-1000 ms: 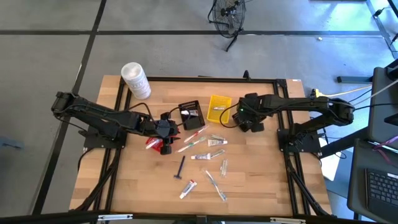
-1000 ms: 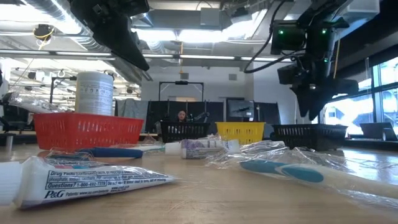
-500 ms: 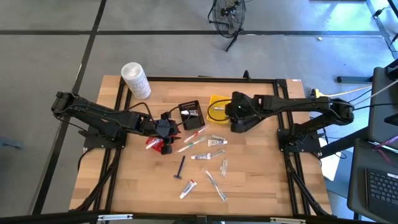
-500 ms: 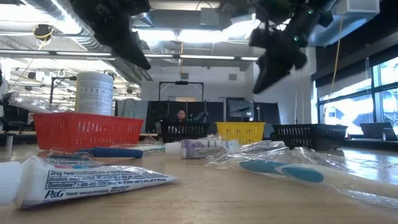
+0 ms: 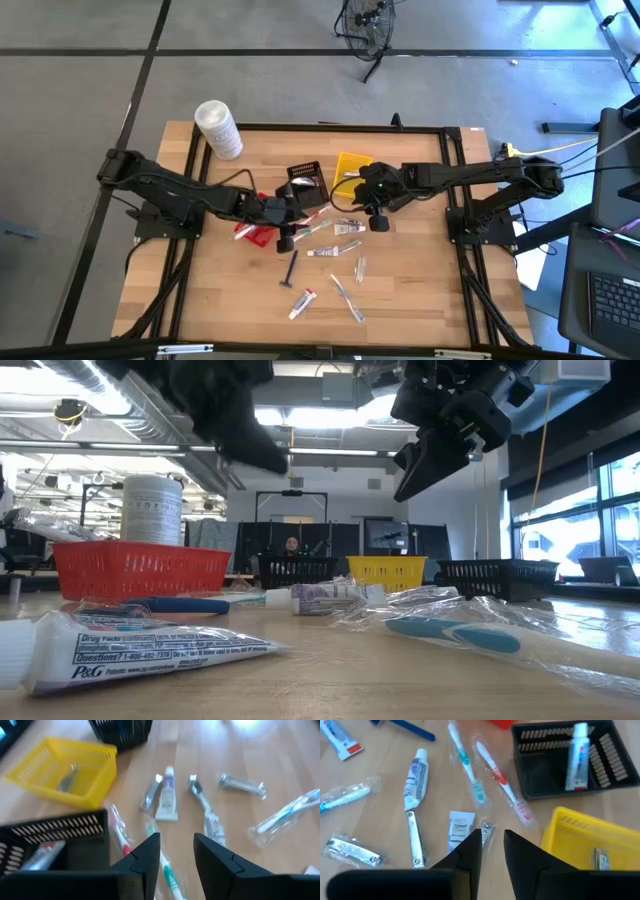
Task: Pick & Place Travel size toiletries
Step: Put the green toothbrush into the red bin
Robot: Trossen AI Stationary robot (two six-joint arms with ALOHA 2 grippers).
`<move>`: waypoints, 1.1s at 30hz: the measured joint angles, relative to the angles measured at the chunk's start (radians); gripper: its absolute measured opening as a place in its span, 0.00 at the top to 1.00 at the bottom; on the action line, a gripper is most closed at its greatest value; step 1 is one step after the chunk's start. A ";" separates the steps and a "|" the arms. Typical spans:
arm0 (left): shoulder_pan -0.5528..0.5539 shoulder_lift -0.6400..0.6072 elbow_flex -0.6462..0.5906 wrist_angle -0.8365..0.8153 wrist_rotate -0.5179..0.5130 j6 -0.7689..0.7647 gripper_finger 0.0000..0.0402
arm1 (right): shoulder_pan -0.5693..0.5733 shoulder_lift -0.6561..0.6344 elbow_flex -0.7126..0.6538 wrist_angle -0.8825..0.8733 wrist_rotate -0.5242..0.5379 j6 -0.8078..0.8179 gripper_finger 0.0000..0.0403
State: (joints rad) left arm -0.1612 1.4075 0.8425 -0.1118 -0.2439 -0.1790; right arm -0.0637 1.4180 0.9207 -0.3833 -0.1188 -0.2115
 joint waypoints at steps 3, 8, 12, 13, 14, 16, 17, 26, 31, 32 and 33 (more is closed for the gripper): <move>0.000 0.053 0.000 0.019 0.001 -0.035 0.72 | 0.014 0.026 0.001 0.017 0.029 -0.024 0.78; 0.007 0.117 0.000 0.046 0.003 0.004 0.72 | 0.015 0.078 0.001 0.013 0.041 -0.062 0.74; 0.024 0.144 0.000 0.041 0.003 -0.004 0.72 | 0.015 0.100 0.001 -0.006 0.041 -0.089 0.72; 0.030 0.149 0.000 0.042 0.003 -0.014 0.72 | 0.015 0.101 0.001 -0.008 0.044 -0.088 0.72; 0.036 0.151 0.000 0.042 0.003 -0.017 0.72 | 0.015 0.101 0.001 -0.012 0.055 -0.083 0.71; 0.047 0.151 0.000 0.043 0.003 -0.018 0.72 | 0.015 0.101 0.001 -0.042 0.080 -0.063 0.71; 0.053 0.150 0.000 0.043 0.003 -0.018 0.72 | 0.015 0.101 0.001 -0.057 0.090 -0.058 0.71; 0.079 0.154 0.000 0.041 0.028 -0.073 0.72 | 0.015 0.101 0.001 -0.106 0.104 -0.033 0.75; 0.078 0.154 0.000 0.041 0.030 -0.073 0.72 | 0.015 0.101 0.001 -0.080 0.104 -0.061 0.77; 0.078 0.154 0.000 0.041 0.029 -0.073 0.72 | 0.015 0.101 0.001 -0.070 0.104 -0.062 0.77; 0.078 0.154 0.000 0.041 0.029 -0.073 0.72 | 0.015 0.101 0.001 -0.061 0.104 -0.062 0.77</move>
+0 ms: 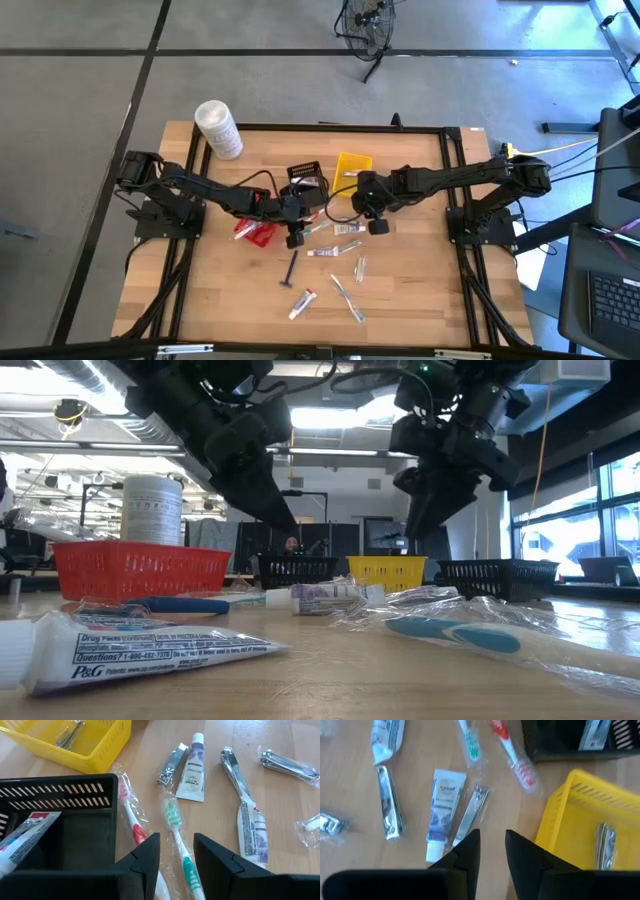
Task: Pick & Place Travel size toiletries
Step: Put the green toothbrush into the red bin
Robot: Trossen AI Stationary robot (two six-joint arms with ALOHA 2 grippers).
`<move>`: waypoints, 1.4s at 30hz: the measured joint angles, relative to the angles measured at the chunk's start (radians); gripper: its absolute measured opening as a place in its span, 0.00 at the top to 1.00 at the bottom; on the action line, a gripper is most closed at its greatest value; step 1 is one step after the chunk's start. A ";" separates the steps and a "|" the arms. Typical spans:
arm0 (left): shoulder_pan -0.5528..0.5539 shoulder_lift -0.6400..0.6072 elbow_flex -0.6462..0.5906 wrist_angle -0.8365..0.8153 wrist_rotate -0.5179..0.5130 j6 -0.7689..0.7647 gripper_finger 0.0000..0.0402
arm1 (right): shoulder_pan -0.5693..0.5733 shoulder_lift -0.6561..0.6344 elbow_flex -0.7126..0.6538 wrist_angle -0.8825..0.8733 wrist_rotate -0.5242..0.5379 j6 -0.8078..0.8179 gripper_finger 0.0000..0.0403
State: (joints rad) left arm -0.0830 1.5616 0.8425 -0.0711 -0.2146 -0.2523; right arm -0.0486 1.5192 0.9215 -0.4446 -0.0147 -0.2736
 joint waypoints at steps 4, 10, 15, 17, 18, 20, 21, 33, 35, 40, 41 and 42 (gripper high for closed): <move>0.000 0.000 0.000 0.000 -0.016 -0.025 0.72 | 0.000 0.000 0.000 0.024 0.000 -0.020 0.76; 0.000 0.000 0.000 0.000 -0.045 -0.049 0.72 | 0.000 0.000 0.000 0.060 0.000 -0.026 0.73; 0.000 0.000 0.000 0.000 -0.026 -0.058 0.72 | 0.000 0.000 0.000 0.132 0.000 -0.026 0.71; 0.000 0.007 0.000 0.002 -0.027 -0.076 0.72 | 0.000 0.000 0.000 0.147 0.000 -0.025 0.70; 0.000 0.013 0.000 0.003 -0.026 -0.082 0.72 | 0.000 0.000 0.000 0.149 0.000 -0.024 0.70; 0.000 0.028 -0.001 0.001 -0.026 -0.086 0.72 | 0.000 0.000 0.000 0.150 0.000 -0.024 0.70; 0.000 0.041 0.000 0.015 -0.026 -0.086 0.72 | 0.000 0.000 0.000 0.150 0.000 -0.024 0.70; 0.001 0.166 0.048 0.045 0.058 -0.086 0.71 | 0.000 0.000 0.000 0.154 0.000 -0.024 0.73; 0.001 0.166 0.055 0.047 0.060 -0.086 0.70 | 0.000 0.000 0.000 0.156 0.000 -0.024 0.74; 0.000 0.166 0.056 0.053 0.060 -0.086 0.67 | 0.000 0.000 0.000 0.157 0.000 -0.024 0.75; 0.001 0.166 0.056 0.052 0.060 -0.086 0.67 | 0.000 0.000 0.000 0.157 0.000 -0.024 0.76; 0.004 0.166 0.056 0.051 0.061 -0.081 0.66 | 0.000 0.000 0.000 0.157 0.000 -0.024 0.76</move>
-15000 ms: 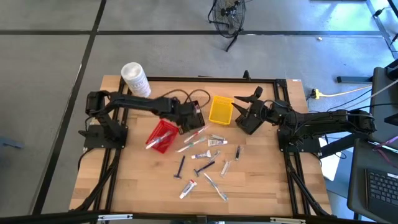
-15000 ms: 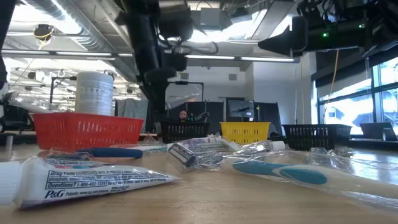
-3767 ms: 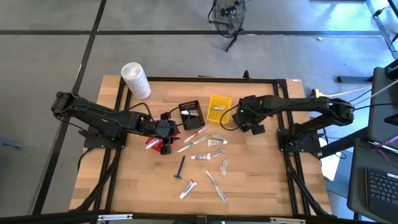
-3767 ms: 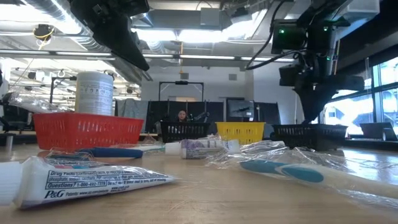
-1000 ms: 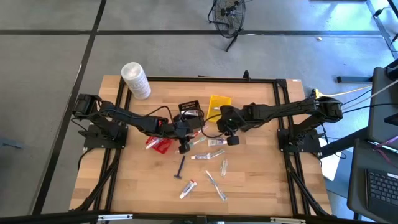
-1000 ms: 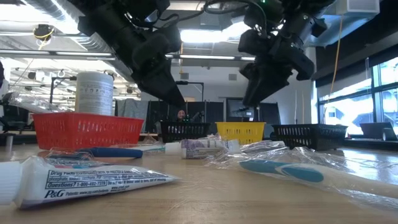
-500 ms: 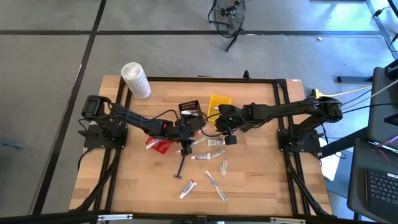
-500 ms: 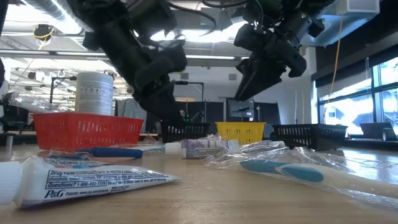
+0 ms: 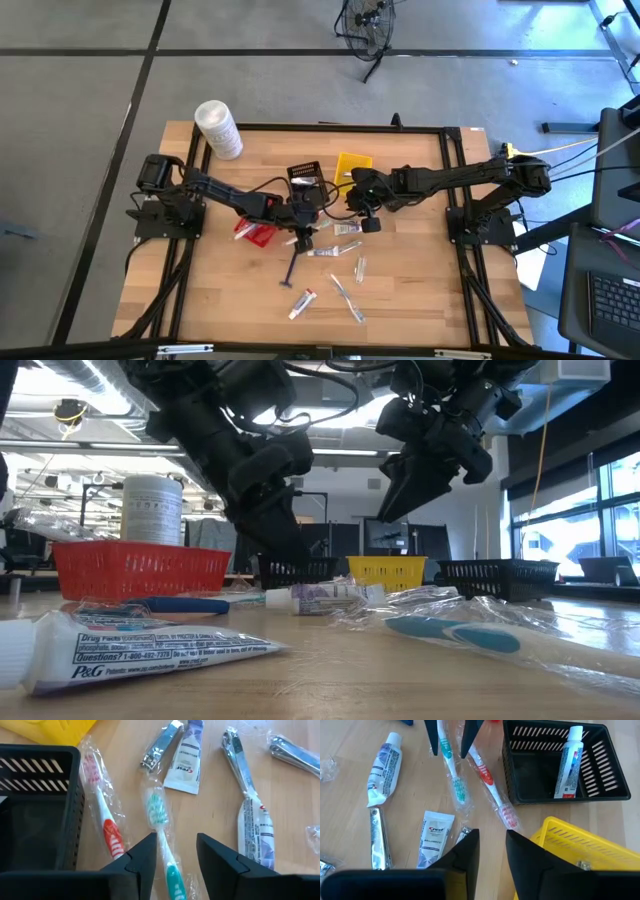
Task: Pick & Place Travel size toiletries
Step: Put the green toothbrush into the red bin
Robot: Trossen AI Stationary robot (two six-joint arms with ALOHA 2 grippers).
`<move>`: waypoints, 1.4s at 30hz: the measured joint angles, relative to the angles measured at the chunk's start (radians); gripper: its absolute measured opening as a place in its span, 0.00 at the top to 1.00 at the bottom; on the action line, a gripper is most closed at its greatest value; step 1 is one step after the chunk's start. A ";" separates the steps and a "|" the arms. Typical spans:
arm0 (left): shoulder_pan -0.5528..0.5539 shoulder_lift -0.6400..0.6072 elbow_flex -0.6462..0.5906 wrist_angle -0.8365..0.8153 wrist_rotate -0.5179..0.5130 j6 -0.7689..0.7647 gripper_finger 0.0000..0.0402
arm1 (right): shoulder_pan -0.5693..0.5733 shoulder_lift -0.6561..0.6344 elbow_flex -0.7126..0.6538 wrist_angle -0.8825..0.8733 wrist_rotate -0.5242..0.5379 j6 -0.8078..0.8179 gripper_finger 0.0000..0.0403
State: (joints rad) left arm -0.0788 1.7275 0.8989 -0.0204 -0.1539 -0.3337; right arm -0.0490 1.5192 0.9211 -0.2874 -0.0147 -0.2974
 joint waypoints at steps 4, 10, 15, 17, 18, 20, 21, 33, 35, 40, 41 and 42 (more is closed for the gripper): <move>0.004 0.000 0.000 -0.004 -0.001 0.029 0.66 | 0.000 0.000 0.000 0.000 0.000 0.000 0.76; 0.003 0.015 0.000 0.000 0.000 0.023 0.66 | 0.000 0.000 0.000 0.000 0.000 0.000 0.74; 0.009 0.041 0.001 0.011 -0.024 0.008 0.64 | 0.000 0.000 0.000 0.000 0.000 0.003 0.72; 0.017 0.045 0.000 -0.010 -0.018 0.007 0.63 | 0.000 0.000 0.000 0.000 0.000 0.005 0.71; 0.021 0.049 -0.001 -0.010 -0.003 0.007 0.62 | 0.000 0.000 0.000 0.000 0.000 0.005 0.70; 0.032 0.062 0.001 0.002 0.027 0.007 0.62 | 0.000 0.000 0.000 0.001 0.000 0.005 0.70; 0.036 0.061 0.000 -0.009 0.038 0.007 0.61 | 0.000 0.000 0.000 0.001 0.000 0.005 0.70; 0.050 0.117 0.004 0.020 0.107 0.052 0.61 | 0.000 0.000 0.000 0.004 0.000 0.008 0.73; 0.048 0.121 0.005 0.023 0.109 0.078 0.61 | 0.000 0.000 0.000 0.004 0.000 0.009 0.74; 0.048 0.115 0.003 0.025 0.115 0.091 0.64 | 0.000 0.000 0.000 0.004 0.000 0.009 0.76; 0.048 0.115 0.006 0.023 0.115 0.094 0.65 | 0.000 0.000 0.000 0.004 0.000 0.009 0.76; 0.048 0.115 0.010 0.020 0.116 0.100 0.66 | 0.000 0.000 0.000 0.004 0.000 0.009 0.77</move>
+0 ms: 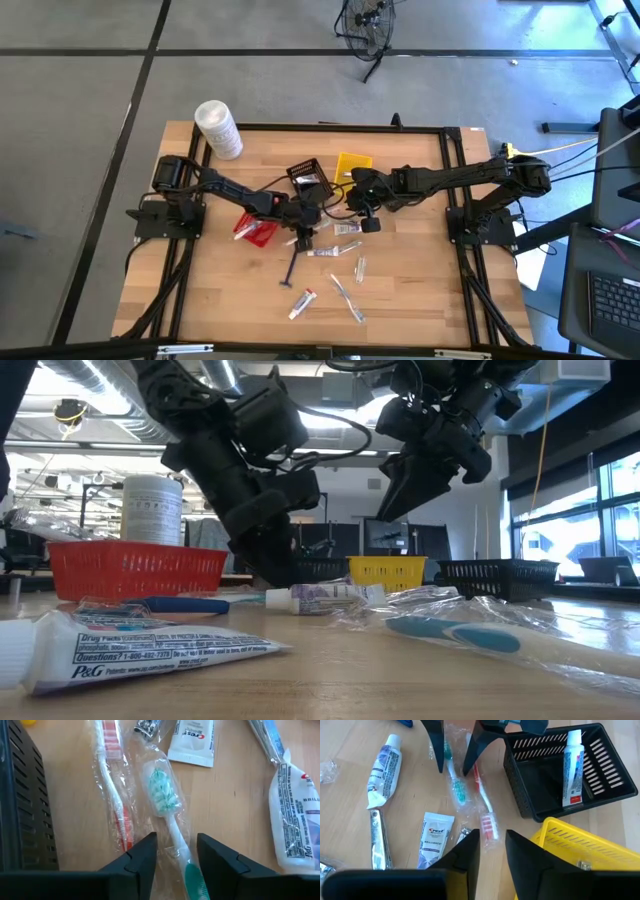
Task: Pick & Place Travel size toiletries
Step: Put the green toothbrush into the red bin
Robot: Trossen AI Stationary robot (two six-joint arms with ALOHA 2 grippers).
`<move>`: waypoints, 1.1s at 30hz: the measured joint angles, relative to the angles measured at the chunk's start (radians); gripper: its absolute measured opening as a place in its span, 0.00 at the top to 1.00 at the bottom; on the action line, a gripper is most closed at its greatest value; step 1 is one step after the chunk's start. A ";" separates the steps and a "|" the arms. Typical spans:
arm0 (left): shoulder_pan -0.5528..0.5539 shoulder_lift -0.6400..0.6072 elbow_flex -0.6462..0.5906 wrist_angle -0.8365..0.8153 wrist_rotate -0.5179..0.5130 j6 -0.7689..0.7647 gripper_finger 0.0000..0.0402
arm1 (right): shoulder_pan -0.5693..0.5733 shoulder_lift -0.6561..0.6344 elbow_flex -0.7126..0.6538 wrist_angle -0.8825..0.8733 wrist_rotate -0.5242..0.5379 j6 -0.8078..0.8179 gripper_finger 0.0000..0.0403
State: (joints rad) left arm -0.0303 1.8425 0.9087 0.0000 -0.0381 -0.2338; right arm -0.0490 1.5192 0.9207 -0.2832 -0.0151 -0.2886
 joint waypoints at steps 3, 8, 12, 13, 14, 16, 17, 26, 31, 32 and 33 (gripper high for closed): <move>0.000 0.002 0.011 -0.008 0.006 0.017 0.72 | 0.000 0.000 0.000 0.000 0.000 -0.003 0.77; -0.001 0.003 0.025 -0.015 0.013 0.019 0.82 | 0.000 0.000 0.000 0.000 0.000 -0.004 0.77; -0.001 0.003 0.045 -0.041 0.017 0.019 0.88 | 0.000 0.000 0.000 0.000 0.000 -0.004 0.74; -0.001 0.003 0.054 -0.067 0.017 0.019 0.90 | 0.000 0.000 0.000 0.000 0.000 -0.004 0.74; -0.001 -0.002 0.065 -0.100 0.017 0.019 0.92 | 0.000 0.000 0.000 0.000 0.000 -0.004 0.73; -0.003 -0.011 0.090 -0.159 0.008 0.018 0.94 | 0.000 0.000 0.000 0.000 0.000 -0.004 0.73; -0.005 -0.012 0.102 -0.178 0.001 0.013 0.96 | 0.000 0.000 0.000 0.000 0.000 -0.004 0.72; -0.062 -0.064 0.170 -0.404 -0.153 0.000 0.99 | 0.000 0.000 0.000 -0.003 0.000 -0.005 0.70; -0.098 -0.148 0.177 -0.498 -0.235 -0.095 0.99 | 0.000 0.000 0.000 -0.004 0.000 -0.005 0.72; -0.106 -0.170 0.177 -0.508 -0.255 -0.113 0.99 | 0.000 0.000 0.000 -0.007 0.000 -0.004 0.73; -0.115 -0.190 0.177 -0.515 -0.279 -0.133 0.99 | 0.000 0.000 0.000 -0.008 0.000 -0.003 0.73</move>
State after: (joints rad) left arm -0.1456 1.6526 1.0859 -0.5153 -0.3170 -0.3664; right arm -0.0490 1.5192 0.9207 -0.2909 -0.0151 -0.2914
